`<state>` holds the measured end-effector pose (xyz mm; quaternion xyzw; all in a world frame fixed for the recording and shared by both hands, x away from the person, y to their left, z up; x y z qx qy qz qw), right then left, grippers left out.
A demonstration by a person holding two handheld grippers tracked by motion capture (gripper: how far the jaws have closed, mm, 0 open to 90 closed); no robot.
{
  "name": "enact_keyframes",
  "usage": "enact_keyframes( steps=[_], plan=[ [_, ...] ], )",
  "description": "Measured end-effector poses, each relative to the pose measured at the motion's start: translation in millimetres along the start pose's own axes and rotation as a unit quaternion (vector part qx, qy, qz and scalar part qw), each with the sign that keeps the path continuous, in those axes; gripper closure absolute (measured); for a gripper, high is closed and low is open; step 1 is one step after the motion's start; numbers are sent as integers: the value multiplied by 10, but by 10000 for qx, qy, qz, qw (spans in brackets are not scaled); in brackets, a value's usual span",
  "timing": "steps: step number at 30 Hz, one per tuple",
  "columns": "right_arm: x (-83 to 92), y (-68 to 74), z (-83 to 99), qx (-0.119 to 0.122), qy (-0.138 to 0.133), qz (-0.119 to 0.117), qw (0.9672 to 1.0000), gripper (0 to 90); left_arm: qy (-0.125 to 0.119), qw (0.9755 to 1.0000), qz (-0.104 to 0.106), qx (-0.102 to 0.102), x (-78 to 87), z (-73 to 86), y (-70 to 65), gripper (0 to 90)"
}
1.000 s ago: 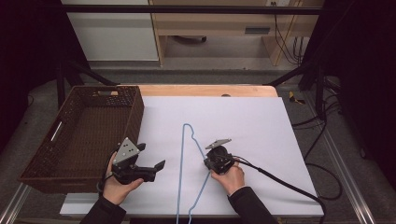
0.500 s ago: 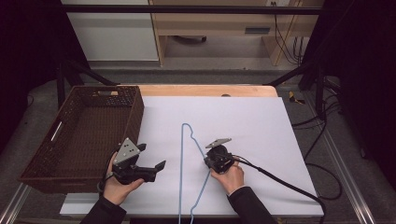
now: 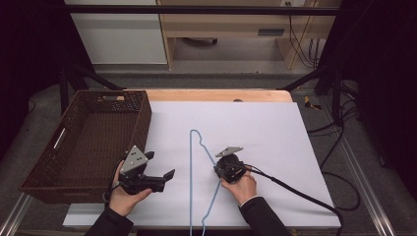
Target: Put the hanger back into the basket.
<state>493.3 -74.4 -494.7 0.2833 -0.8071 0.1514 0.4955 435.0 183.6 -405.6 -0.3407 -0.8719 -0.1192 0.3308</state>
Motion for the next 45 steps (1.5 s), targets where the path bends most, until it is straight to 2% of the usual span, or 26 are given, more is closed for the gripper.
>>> enact_keyframes(
  steps=[2,7,13,14,19,25,29,35,37,39,45],
  plan=[
    [-1,6,3,-2,-8,24,10000,837,-12,10000,-9,0,-2,-1,-3,77],
    [5,26,-3,-216,35,26,9998,864,20,10000,-5,-6,-11,-1,-5,78],
    [7,17,-12,-287,-4,45,9996,875,19,10000,-12,-37,-14,-18,-8,78],
    [1,8,-13,-244,-23,89,9997,877,21,10000,-20,-40,-10,-24,-8,78],
    [71,2,-36,-214,-123,7,9997,878,-19,10000,-43,-74,9,-65,-10,79],
    [188,-30,-72,-102,-308,-19,9995,878,-10,9997,-78,-226,22,-156,-15,78],
    [245,-53,-87,67,-357,-25,9993,879,174,9993,-107,-317,-74,-226,10,79],
    [249,-41,-93,118,-318,-64,9994,879,517,9971,-47,-555,-266,-265,-53,79],
    [254,-38,-93,134,-308,-80,9994,879,557,9967,-45,-591,-294,-270,-63,79],
    [260,-32,-92,211,-301,-118,9993,879,741,9947,4,-716,-417,-285,-108,78],
    [289,-23,-94,325,-302,-165,9989,879,1002,9902,-8,-976,-625,-295,-168,84]
  ],
)
Point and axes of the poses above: each handheld gripper's, and its own axes: x roughly backward along the jaws, z roughly out of its underside, y roughly to its left, the point moved 3 cm from there along -x, roughly forward along the jaws, and after that the axes turned 13 degrees about y, right-handed, at the moved point
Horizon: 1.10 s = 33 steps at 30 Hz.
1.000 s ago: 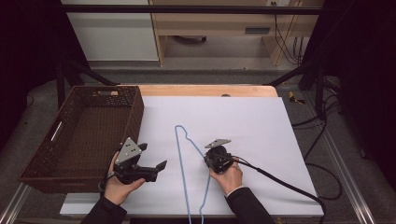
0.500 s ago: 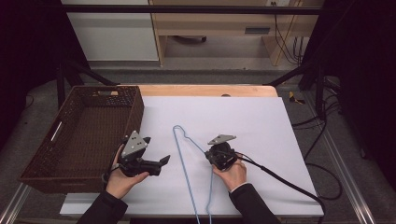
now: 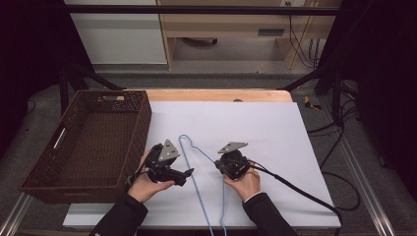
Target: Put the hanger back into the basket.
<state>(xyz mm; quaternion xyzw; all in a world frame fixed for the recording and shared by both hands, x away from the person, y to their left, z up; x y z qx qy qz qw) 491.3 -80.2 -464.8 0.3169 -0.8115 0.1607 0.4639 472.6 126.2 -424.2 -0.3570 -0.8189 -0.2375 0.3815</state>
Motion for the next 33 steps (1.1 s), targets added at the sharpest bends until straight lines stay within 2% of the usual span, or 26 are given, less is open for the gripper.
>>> enact_keyframes(
  steps=[5,15,16,21,25,33],
  plan=[
    [20,3,-2,76,6,-29,10000,879,93,9999,66,-126,-103,-46,-4,102],
    [42,8,-1,177,50,-67,9998,878,217,9987,54,-459,-278,-168,7,125],
    [45,8,-1,184,53,-76,9998,879,283,9981,41,-550,-294,-184,21,127],
    [57,14,-4,195,42,-117,9997,879,383,9965,58,-737,-384,-247,33,146],
    [58,13,0,238,63,-128,9996,879,536,9941,-33,-945,-444,-268,34,159],
    [60,19,1,261,72,-129,9995,879,664,9891,-142,-1306,-577,-293,41,202]
  ],
)
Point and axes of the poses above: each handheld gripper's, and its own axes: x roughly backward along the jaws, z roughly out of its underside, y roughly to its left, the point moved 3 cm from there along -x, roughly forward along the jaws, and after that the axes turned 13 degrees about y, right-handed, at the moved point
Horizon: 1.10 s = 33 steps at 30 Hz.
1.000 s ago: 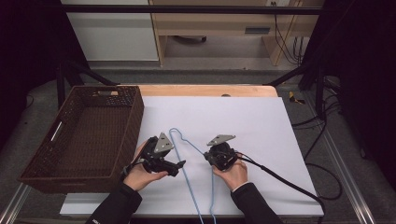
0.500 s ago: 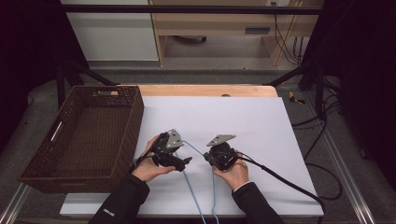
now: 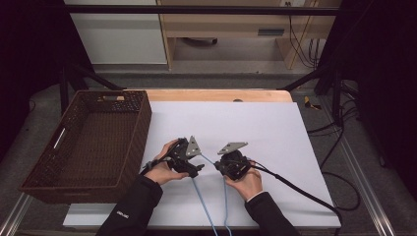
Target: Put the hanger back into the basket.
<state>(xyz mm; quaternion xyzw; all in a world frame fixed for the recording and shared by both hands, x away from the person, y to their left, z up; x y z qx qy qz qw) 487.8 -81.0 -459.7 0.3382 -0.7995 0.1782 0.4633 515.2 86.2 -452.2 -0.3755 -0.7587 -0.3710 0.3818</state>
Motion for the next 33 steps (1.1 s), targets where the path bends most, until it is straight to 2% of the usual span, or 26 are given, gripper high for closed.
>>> enact_keyframes(
  steps=[5,12,17,21,23,24,28,31,33],
  plan=[
    [2,1,0,12,4,-12,10000,878,58,9998,-90,-177,-66,-13,17,229],
    [-2,7,2,8,30,-31,10000,878,94,9994,-121,-316,-160,-10,29,285],
    [-1,9,4,25,46,-45,10000,878,56,9983,-189,-547,-195,-36,22,357],
    [-3,6,3,39,42,-62,10000,878,-15,9965,-268,-797,-215,-89,0,421],
    [-3,5,4,46,45,-60,10000,878,-5,9961,-272,-835,-221,-97,-5,443],
    [-1,7,8,9,77,-5,10000,878,71,9945,-336,-994,-233,-110,-9,461],
    [9,10,2,12,32,-19,10000,878,95,9931,-358,-1111,-251,-113,-27,509],
    [12,7,1,23,25,-33,10000,878,153,9908,-370,-1290,-276,-108,-52,524],
    [14,9,-1,15,14,-50,10000,878,109,9900,-361,-1358,-298,-112,-70,542]
  ],
)
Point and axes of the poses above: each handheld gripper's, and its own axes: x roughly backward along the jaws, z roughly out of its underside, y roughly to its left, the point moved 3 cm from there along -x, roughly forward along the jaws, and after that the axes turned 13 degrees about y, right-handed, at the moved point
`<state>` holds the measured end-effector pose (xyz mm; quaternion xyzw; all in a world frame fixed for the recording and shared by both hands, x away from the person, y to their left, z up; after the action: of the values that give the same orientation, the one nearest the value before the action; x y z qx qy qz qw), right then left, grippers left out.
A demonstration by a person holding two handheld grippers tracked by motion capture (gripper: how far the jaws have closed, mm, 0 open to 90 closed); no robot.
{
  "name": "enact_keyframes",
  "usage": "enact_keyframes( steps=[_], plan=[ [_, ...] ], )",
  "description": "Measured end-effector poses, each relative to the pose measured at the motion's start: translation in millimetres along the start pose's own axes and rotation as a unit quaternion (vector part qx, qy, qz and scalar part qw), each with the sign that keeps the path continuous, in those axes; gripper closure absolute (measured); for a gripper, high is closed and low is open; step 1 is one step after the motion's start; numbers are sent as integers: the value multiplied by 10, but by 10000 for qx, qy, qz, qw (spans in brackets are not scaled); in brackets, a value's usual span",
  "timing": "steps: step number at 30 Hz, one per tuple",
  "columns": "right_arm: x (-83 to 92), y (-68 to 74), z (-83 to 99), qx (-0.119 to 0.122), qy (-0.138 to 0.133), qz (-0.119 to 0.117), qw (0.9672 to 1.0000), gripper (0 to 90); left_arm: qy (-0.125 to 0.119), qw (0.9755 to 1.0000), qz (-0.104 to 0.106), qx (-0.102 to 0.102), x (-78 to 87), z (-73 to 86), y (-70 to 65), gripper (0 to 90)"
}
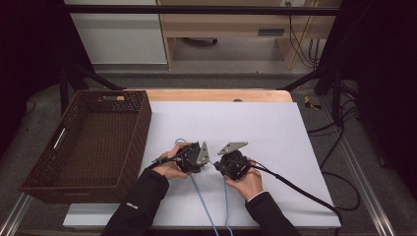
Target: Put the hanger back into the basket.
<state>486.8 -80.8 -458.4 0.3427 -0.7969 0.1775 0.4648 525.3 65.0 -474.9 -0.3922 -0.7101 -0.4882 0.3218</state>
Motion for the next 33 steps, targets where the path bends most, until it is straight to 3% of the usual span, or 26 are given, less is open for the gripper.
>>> enact_keyframes(
  steps=[9,13,19,27,33],
  plan=[
    [-15,4,3,64,36,-35,10000,878,-64,9997,-109,-205,-48,-4,-24,661],
    [-10,5,3,92,33,-49,9999,877,-18,9988,-220,-442,-26,7,-27,688],
    [17,2,-5,156,-16,-20,9999,877,-18,9976,-327,-618,12,8,-42,716],
    [81,-1,-20,175,-143,-41,9997,871,50,9945,-446,-950,80,28,-71,778],
    [141,-22,-28,171,-262,50,9995,862,144,9907,-585,-1224,141,-8,-77,815]
  ],
)
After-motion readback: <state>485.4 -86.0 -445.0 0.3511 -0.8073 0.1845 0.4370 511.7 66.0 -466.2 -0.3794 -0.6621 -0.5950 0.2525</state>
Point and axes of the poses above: each handheld gripper's, and its own axes: x roughly backward along the jaws, z roughly out of its underside, y roughly to its left, the point moved 3 cm from there along -x, roughly forward along the jaws, and after that the axes turned 13 degrees about y, right-handed, at the moved point
